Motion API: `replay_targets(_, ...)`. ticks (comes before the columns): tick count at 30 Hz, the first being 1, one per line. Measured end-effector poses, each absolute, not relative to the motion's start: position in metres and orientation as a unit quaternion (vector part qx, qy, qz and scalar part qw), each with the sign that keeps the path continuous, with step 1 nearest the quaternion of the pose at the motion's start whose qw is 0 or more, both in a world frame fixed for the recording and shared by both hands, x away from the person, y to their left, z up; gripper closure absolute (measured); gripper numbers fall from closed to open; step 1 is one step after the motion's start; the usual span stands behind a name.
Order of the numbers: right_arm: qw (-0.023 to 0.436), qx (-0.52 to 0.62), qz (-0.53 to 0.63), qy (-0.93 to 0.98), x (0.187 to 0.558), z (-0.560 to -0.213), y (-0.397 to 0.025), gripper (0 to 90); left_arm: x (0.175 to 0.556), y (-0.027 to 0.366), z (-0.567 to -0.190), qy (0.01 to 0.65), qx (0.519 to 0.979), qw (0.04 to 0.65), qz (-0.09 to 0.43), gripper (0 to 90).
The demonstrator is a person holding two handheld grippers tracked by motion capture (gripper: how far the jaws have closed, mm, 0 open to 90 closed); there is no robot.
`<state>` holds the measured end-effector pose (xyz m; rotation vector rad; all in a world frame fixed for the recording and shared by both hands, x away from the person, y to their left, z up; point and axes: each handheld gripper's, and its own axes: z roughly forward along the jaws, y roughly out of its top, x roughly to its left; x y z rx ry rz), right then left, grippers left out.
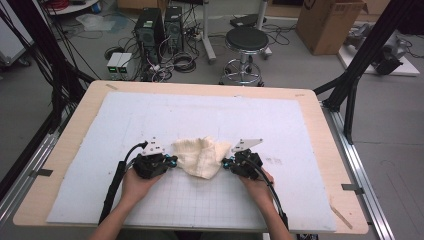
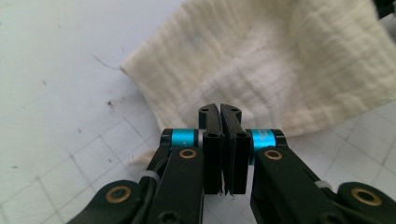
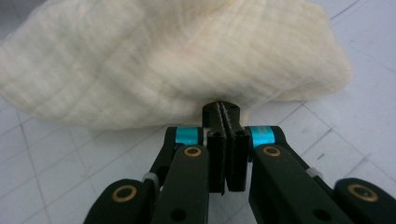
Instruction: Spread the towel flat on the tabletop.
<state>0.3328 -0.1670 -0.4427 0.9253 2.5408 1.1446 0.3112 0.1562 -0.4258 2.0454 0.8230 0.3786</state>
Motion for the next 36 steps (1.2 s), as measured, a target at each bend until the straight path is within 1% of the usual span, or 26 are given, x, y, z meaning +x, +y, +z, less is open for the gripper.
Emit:
replay_targets(7, 0.109, 0.306, 0.4, 0.857, 0.326, -0.433, -0.172, 89.7, 0.301, 0.166, -0.409, 0.311, 0.826, 0.442, 0.16, 87.4)
replay_targets(14, 0.115, 0.288, 0.401, 0.862, 0.317, -0.427, -0.168, 89.6, 0.287, 0.18, -0.395, 0.303, 0.822, 0.452, 0.168, 87.5)
replay_targets(17, 0.119, 0.289, 0.406, 0.859, 0.318, -0.427, -0.169, 89.6, 0.287, 0.185, -0.395, 0.308, 0.825, 0.439, 0.179, 87.5)
replay_targets(21, 0.114, 0.305, 0.385, 0.864, 0.324, -0.433, -0.169, 81.6, 0.291, 0.188, -0.402, 0.324, 0.825, 0.424, 0.189, 87.5)
replay_targets(24, 0.11, 0.313, 0.388, 0.86, 0.329, -0.437, -0.172, 77.9, 0.296, 0.191, -0.407, 0.335, 0.826, 0.412, 0.191, 87.5)
replay_targets(27, 0.124, 0.304, 0.39, 0.86, 0.33, -0.437, -0.167, 72.5, 0.301, 0.193, -0.409, 0.34, 0.825, 0.41, 0.191, 87.5)
replay_targets(29, 0.124, 0.305, 0.387, 0.861, 0.333, -0.44, -0.164, 70.4, 0.302, 0.192, -0.411, 0.344, 0.824, 0.408, 0.189, 87.5)
replay_targets(31, 0.115, 0.315, 0.392, 0.857, 0.335, -0.443, -0.164, 70.7, 0.304, 0.191, -0.413, 0.344, 0.827, 0.404, 0.187, 87.5)
replay_targets(33, 0.113, 0.32, 0.396, 0.853, 0.336, -0.444, -0.166, 73.5, 0.306, 0.19, -0.415, 0.345, 0.83, 0.398, 0.183, 87.5)
replay_targets(36, 0.117, 0.33, 0.393, 0.851, 0.337, -0.445, -0.167, 83.5, 0.309, 0.189, -0.418, 0.347, 0.832, 0.394, 0.178, 87.5)
